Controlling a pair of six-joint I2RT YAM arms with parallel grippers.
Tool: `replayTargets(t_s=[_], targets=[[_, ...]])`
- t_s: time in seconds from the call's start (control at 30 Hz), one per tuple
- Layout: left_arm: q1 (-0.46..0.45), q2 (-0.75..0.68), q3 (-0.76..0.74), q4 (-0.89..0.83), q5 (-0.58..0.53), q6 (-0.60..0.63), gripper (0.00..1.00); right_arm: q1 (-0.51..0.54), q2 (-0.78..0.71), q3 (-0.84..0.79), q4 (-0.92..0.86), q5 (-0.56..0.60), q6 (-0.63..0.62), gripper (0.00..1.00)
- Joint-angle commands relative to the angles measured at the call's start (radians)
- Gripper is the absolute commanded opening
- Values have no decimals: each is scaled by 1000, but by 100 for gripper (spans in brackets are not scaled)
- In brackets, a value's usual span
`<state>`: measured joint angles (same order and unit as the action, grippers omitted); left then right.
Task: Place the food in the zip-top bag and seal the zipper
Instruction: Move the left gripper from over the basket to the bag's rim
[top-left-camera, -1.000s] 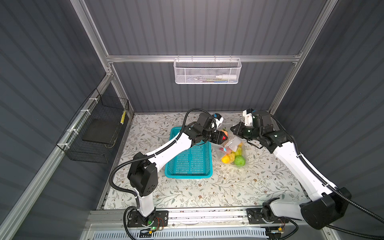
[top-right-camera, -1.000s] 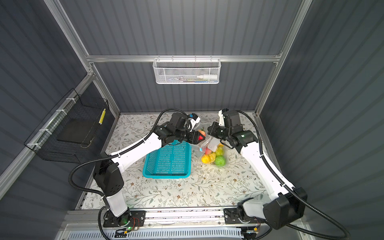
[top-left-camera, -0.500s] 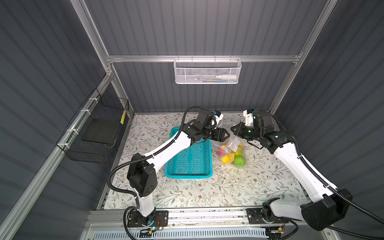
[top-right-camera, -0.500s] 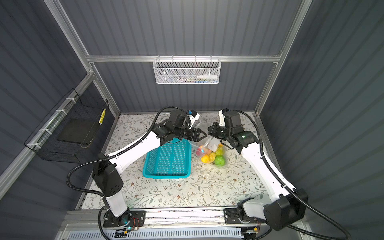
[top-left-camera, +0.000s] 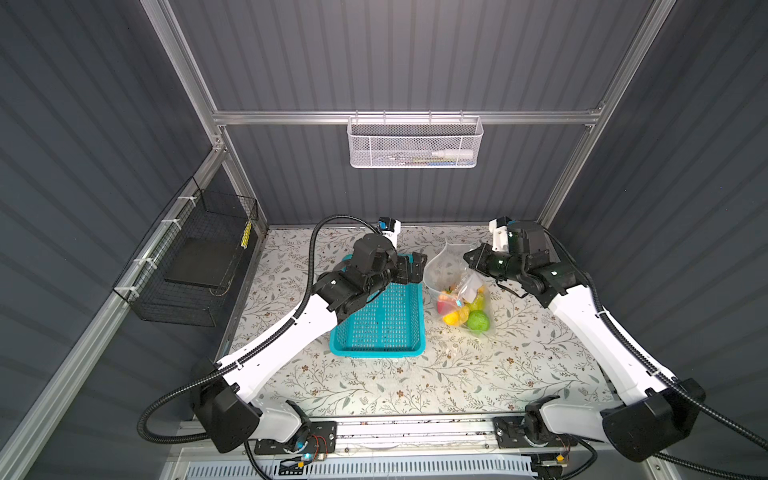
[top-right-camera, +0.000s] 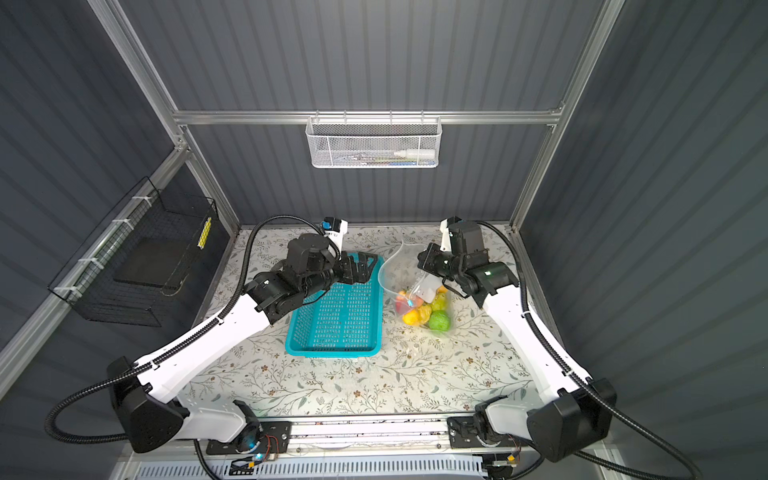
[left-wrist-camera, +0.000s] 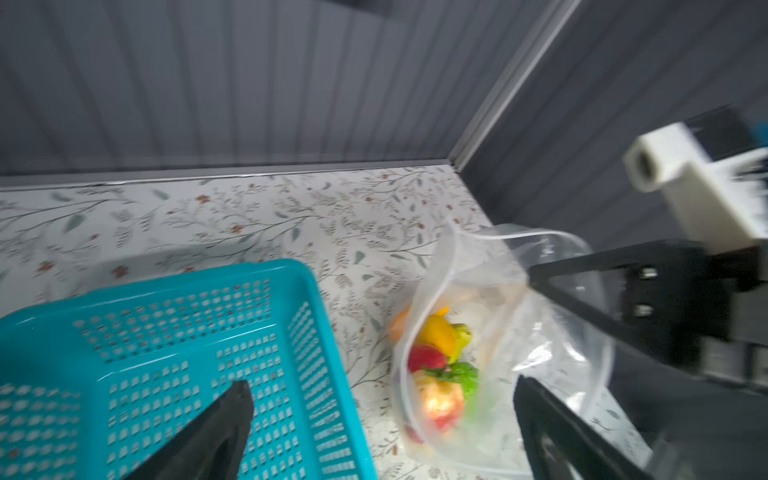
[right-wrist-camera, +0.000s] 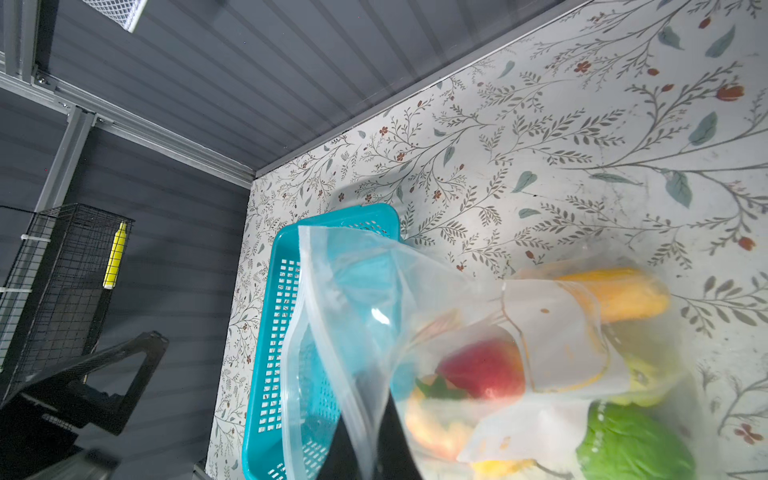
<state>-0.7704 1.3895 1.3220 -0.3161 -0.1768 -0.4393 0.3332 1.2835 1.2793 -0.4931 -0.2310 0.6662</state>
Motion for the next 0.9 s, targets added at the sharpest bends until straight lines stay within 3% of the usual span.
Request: replayTargets(t_s=[0.0,0.13,0.4,0.87], targets=[[6,19,-39,-113,-117,-35,100,-9,-17,-1,29,10,4,0],[6,67,-63,-162,-62,-74,100,-13,-12,-3,35,10,9,0],[-15,163,-112,-103,55,-131,100,-65,-29,-53,42,41,67,0],[-59,295,-28,-102,106,-113,100,-147,-90,-148,76,43,125,0]])
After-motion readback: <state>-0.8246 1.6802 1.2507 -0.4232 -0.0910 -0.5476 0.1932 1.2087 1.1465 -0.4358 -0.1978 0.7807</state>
